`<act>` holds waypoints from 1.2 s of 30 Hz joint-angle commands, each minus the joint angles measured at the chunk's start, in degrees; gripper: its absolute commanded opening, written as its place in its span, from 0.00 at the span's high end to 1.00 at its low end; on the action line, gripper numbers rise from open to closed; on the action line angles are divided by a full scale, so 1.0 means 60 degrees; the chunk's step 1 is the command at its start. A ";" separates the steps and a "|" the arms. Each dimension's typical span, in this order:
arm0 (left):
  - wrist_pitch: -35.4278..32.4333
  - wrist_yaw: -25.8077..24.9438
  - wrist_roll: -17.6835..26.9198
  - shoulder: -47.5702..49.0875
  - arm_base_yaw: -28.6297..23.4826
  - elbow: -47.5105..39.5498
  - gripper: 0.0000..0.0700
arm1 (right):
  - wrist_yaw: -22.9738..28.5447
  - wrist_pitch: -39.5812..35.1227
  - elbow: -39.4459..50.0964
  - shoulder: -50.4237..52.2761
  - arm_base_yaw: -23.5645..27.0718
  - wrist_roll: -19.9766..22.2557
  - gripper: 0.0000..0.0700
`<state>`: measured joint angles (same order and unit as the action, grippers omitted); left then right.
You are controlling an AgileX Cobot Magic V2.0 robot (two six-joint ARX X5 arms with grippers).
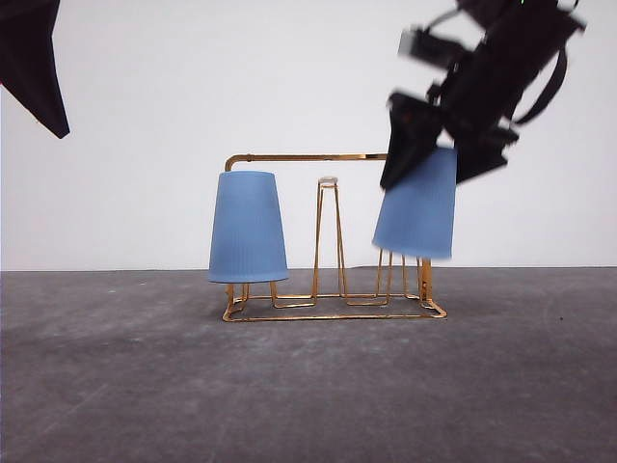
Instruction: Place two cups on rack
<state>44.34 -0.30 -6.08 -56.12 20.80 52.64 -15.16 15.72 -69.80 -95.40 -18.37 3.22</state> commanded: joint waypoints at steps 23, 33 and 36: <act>-0.0093 -0.0015 -0.0108 -0.0055 0.0036 0.0106 0.21 | -0.1088 0.1026 -0.0770 -0.0271 -0.0064 -0.0259 0.00; -0.0305 -0.0012 0.0394 -0.0053 -0.0364 0.0111 0.21 | 0.0164 0.2958 -0.1601 0.1769 0.0216 -0.0273 0.00; -0.0446 -0.0019 0.0407 -0.0047 -0.0774 0.0117 0.21 | 0.0524 0.3357 -0.1304 0.2655 0.0481 -0.0273 0.00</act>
<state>42.30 -0.32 -4.48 -56.12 16.35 52.64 -12.47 35.42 -77.72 -79.69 -15.57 2.48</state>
